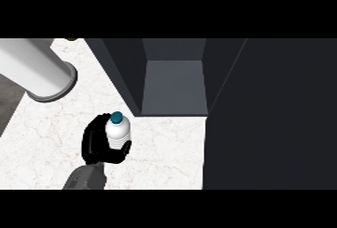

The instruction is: Pick up the bottled water, place it into the cabinet and close the cabinet

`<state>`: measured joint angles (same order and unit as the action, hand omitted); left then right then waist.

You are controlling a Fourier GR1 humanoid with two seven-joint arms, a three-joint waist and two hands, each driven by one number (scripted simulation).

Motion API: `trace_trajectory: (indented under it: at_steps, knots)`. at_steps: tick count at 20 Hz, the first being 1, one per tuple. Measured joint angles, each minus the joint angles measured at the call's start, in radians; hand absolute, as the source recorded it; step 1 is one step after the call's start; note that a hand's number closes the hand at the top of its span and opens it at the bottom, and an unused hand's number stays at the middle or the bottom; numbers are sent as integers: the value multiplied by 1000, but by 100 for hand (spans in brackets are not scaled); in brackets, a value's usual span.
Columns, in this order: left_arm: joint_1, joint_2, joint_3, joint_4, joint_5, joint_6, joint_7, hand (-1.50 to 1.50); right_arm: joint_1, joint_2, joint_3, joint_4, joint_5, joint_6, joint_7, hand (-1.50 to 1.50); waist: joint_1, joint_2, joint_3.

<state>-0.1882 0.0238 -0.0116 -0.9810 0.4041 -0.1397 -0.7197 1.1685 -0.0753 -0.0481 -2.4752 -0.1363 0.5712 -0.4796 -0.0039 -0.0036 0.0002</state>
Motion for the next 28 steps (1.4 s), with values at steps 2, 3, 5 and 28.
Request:
trace_trajectory:
  at_steps: [2,3,5,28]
  knots:
    - [-2,-9,-39,-72,2,31,54,150,0,-1,-4,0,-1,1,2,-150,1,-1,0]
    - [1,-12,-62,-114,2,49,78,150,0,0,-7,0,-2,0,3,-150,2,-1,0]
    - [2,-17,-109,-195,5,96,126,150,-24,1,-7,1,-3,-12,21,-150,7,0,0]
    - [-382,-24,-557,-496,2,872,526,150,-142,-5,-61,20,-28,-5,90,-150,-17,4,0]
